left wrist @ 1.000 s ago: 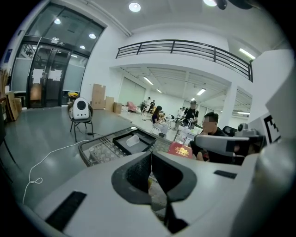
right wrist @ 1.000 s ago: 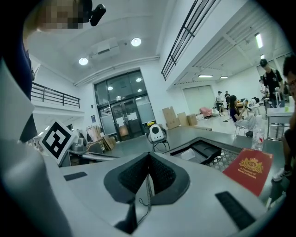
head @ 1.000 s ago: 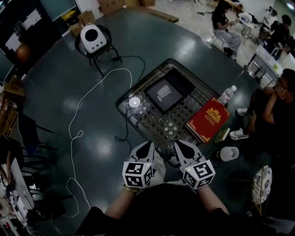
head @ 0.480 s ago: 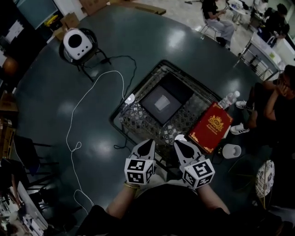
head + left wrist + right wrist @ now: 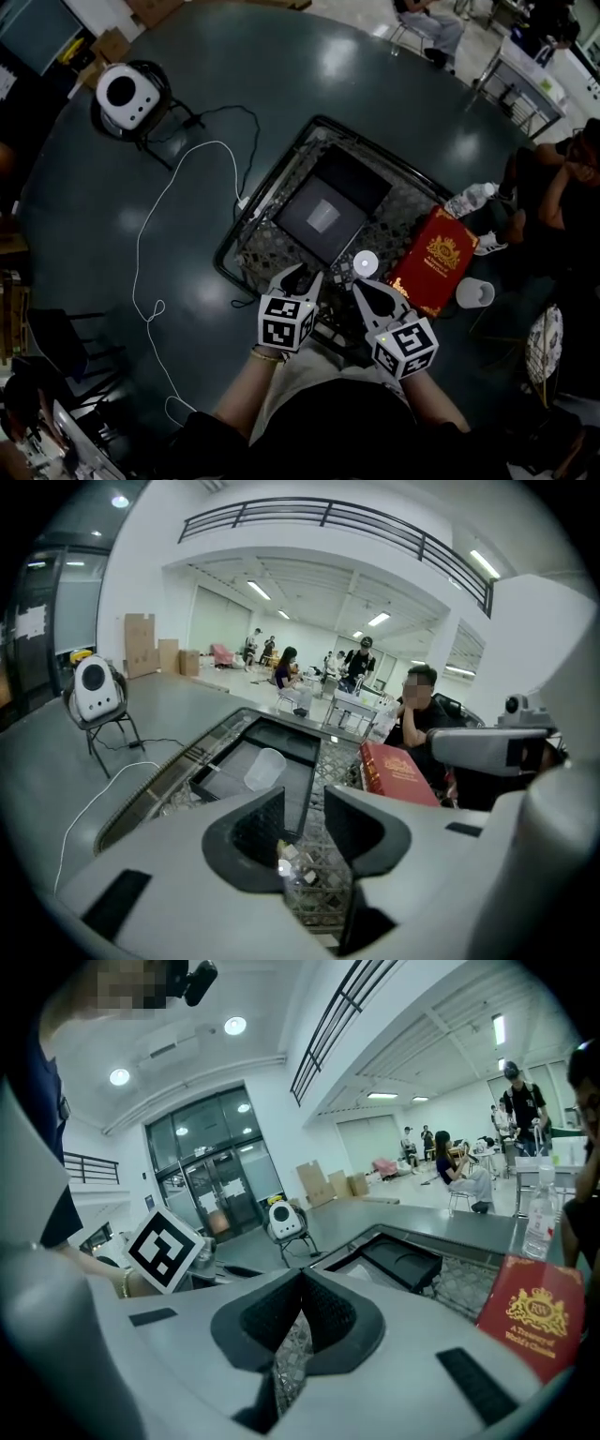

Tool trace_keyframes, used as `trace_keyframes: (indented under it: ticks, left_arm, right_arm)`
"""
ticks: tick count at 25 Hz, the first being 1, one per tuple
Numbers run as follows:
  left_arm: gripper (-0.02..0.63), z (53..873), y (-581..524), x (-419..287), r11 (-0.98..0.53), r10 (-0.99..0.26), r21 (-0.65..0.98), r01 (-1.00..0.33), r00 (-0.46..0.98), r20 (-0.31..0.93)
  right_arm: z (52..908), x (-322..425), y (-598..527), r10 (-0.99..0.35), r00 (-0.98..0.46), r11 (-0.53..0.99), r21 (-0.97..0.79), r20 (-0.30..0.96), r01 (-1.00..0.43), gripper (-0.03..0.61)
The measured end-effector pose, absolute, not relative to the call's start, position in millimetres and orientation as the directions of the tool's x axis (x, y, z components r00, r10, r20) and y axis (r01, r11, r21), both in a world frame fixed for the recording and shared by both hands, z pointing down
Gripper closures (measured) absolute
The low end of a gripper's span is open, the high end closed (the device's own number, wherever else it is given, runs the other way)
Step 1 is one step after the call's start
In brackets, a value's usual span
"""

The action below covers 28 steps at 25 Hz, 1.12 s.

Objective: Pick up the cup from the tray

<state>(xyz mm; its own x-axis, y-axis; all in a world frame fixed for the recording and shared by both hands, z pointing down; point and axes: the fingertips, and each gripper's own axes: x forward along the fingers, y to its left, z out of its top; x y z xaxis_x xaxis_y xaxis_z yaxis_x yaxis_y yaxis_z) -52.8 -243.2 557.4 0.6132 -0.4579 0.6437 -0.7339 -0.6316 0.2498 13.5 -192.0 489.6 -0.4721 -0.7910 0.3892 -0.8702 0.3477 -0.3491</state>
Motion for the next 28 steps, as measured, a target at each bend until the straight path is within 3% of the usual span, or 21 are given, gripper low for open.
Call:
trace_keyframes:
  ticks: [16,28]
  left_arm:
    - [0.329,654.2,-346.0,-15.8,-0.806,-0.252,0.111,-0.581,0.507,0.824]
    - [0.308,707.8,-371.5,6.2,-0.879,-0.167,0.044,-0.475,0.392,0.905]
  right_arm:
    - [511.6,20.3,-215.1,-0.801,-0.389,0.225,-0.374,0.455,-0.9,0.568]
    - [518.7,39.4,-215.3,-0.819,-0.314,0.123,-0.387,0.481,-0.914,0.568]
